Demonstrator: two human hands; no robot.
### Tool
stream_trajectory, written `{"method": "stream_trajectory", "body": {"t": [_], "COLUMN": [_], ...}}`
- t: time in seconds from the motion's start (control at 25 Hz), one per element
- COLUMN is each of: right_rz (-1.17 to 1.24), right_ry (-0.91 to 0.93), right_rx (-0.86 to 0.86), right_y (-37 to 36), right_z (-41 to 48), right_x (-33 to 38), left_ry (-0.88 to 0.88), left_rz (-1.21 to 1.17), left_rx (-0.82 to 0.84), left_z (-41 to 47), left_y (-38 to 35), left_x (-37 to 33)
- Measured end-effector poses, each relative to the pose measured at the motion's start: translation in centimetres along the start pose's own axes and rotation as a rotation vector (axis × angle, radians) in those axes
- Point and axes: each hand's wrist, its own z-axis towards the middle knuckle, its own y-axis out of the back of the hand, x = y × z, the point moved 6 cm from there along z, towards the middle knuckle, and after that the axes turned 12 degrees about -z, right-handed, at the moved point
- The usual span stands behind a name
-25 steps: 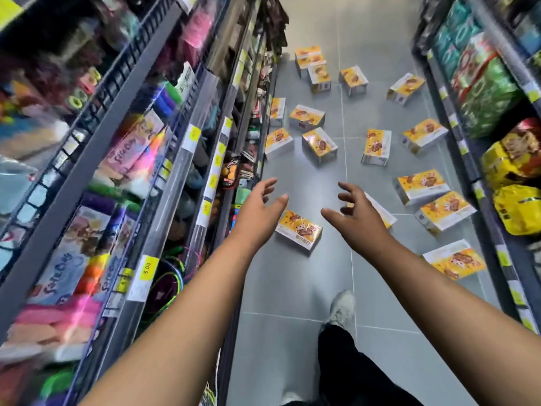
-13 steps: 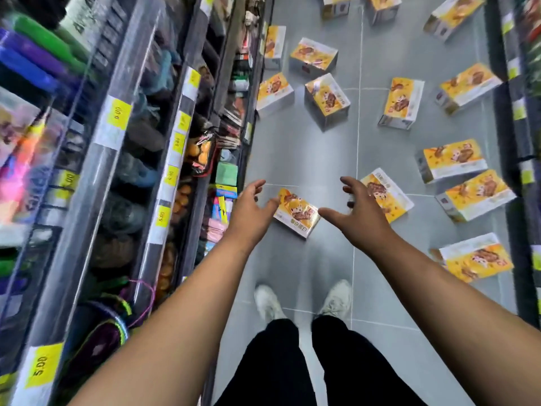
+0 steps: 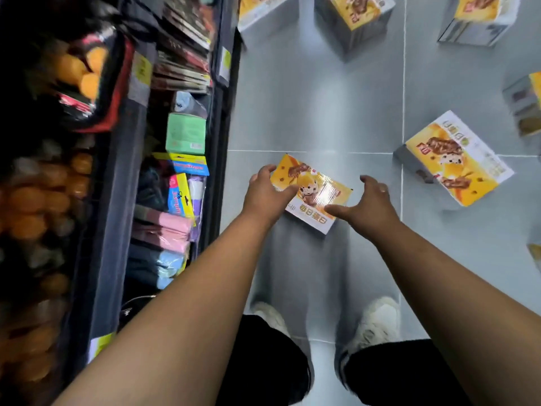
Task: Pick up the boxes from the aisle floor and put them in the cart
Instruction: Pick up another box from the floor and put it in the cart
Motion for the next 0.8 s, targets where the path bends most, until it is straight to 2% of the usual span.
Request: {"method": "stream_trajectory", "body": {"t": [0.24, 0.36, 0.48, 0.64, 0.8], "right_rz": [-0.064, 0.104, 0.149, 0.14, 0.087], "right_ry": [-0.121, -0.222, -0.204, -0.19, -0.145], "right_rx": [0.016, 0.082, 0.041, -0.048, -0.089], "right_y": [-10.0, -13.5, -14.7, -11.7, -5.2], "right_z": [14.4, 17.3, 18.4, 15.7, 10.4], "right_x": [-5.9, -7.7, -8.4, -7.4, -4.5], "left_ry": [0.047, 0.176, 0.206, 0.169, 0.125], "left_rz": [0.313, 0.155, 0.02, -0.075, -0.144], "left_rx": [0.017, 0.079, 0.085, 0.093, 0.108], "left_z": [15.0, 18.7, 20.7, 18.6, 13.3], "left_y": [-4.6, -6.1, -7.8, -7.0, -4.6], "left_x": [9.6, 14.5, 17.0, 14.1, 8.4]}}
